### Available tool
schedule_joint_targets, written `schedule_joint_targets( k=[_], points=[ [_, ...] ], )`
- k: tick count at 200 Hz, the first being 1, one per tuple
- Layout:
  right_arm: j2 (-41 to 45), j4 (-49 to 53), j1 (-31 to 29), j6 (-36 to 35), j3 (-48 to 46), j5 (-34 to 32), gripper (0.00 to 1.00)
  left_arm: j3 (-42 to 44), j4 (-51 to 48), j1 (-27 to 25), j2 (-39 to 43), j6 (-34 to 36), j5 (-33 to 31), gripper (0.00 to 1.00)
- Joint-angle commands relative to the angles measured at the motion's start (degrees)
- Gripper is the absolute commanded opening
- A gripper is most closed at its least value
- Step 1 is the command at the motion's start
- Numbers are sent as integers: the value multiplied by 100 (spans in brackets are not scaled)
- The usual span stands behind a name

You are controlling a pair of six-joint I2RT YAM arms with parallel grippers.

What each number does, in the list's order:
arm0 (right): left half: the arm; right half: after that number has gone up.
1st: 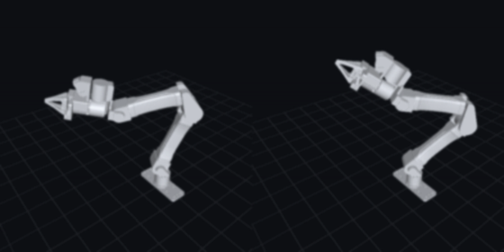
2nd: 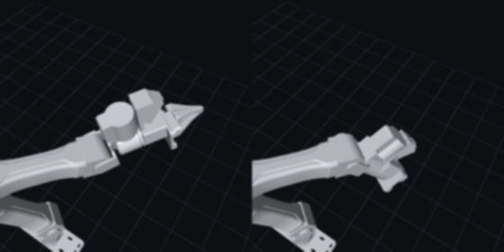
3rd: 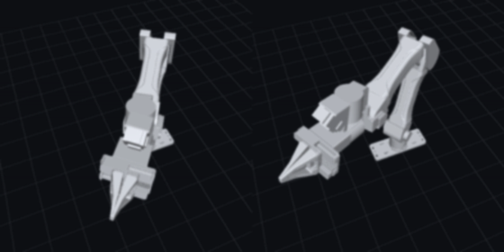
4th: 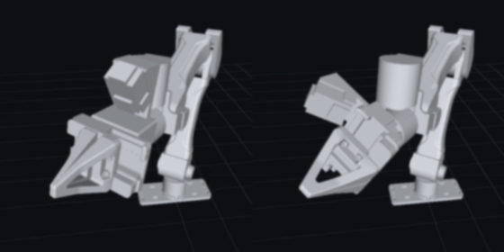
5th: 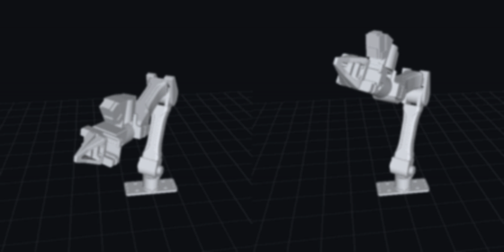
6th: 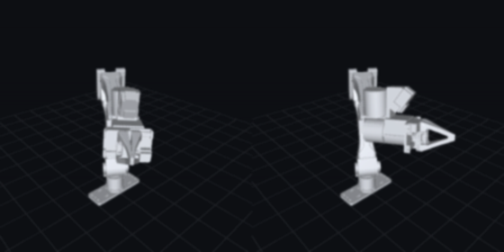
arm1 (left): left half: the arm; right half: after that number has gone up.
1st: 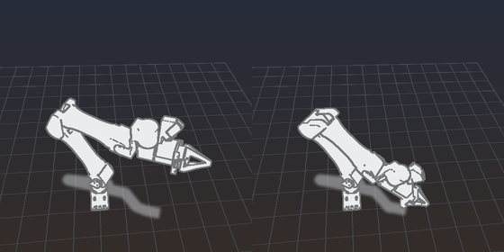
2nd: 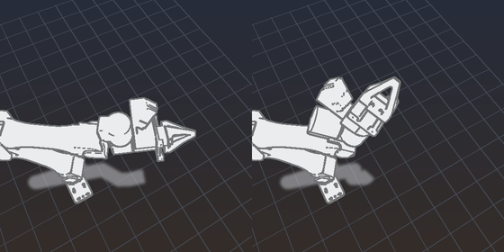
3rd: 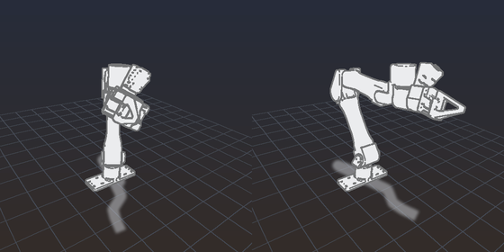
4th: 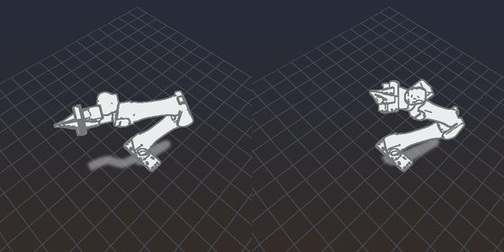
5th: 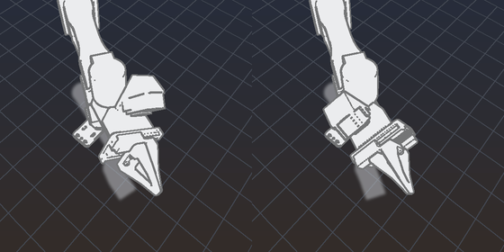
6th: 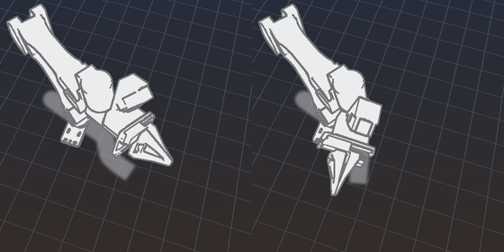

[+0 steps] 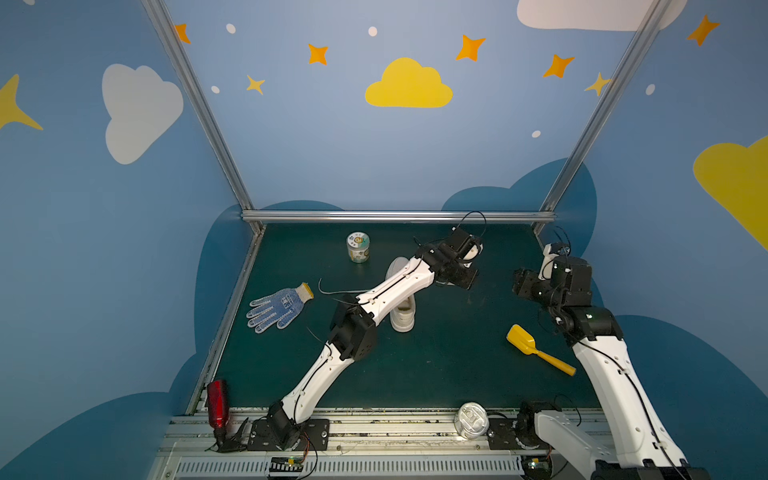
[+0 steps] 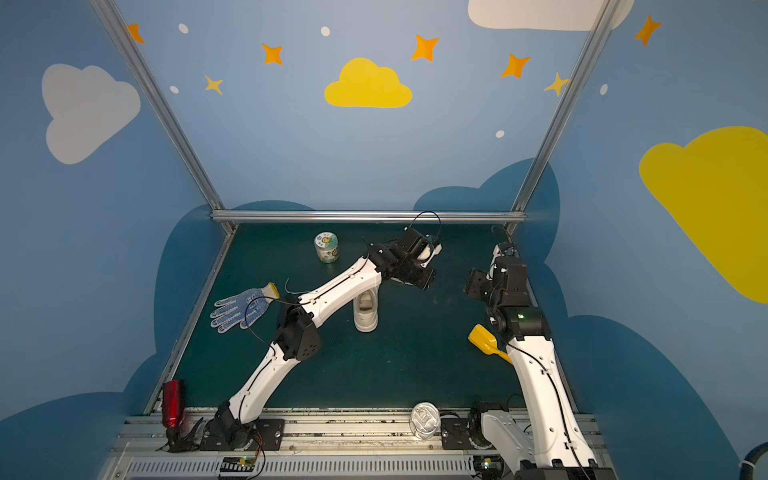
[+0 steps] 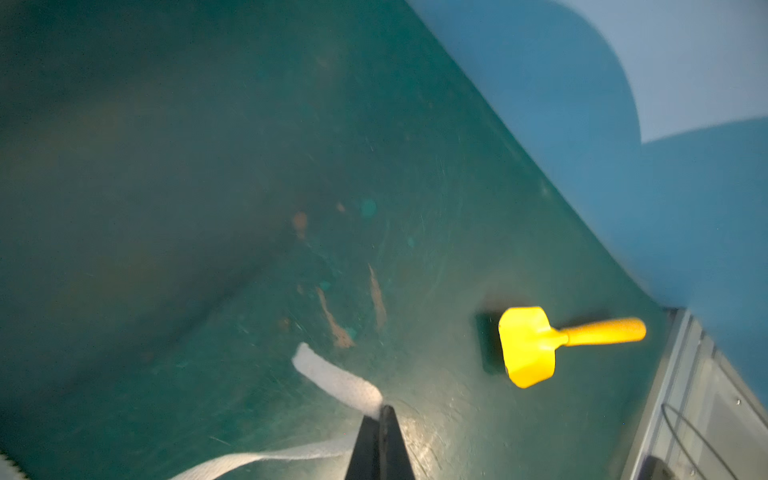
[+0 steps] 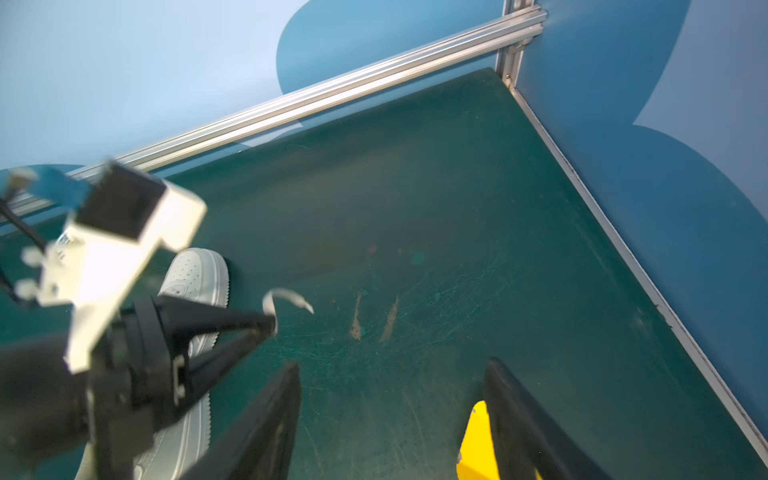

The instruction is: Tie the shoes

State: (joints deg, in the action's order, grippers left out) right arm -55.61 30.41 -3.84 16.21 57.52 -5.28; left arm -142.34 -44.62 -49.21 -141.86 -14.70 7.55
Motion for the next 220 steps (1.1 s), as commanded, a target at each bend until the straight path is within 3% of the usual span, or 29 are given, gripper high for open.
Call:
schedule_joint_targets(
  k=[1,41,59,92,99,113,133,165,220],
  points=[
    [77,36,80,-48,-30,232,70,251,-184,-145,170,235,39,3],
    [60,-9,119,-47,-54,299,70,1191,-188,-313,622,401,125,3],
    [21,-62,144,-39,-74,355,70,1476,-160,-317,698,436,58,8],
    [-202,-150,172,52,-42,405,70,497,-488,-124,52,440,-9,11],
    [-257,-150,175,66,-7,424,70,69,-671,-49,-195,407,26,18],
    [-386,-115,186,62,71,457,70,-797,-1058,86,-674,411,102,44],
    [-608,17,205,-30,204,484,70,-1387,-1146,217,-904,366,148,60],
    [-1088,416,241,-122,424,528,70,-993,-728,329,-486,202,91,68],
    [-2109,1226,226,-496,785,879,69,-505,-649,593,391,72,-9,70]
  ],
)
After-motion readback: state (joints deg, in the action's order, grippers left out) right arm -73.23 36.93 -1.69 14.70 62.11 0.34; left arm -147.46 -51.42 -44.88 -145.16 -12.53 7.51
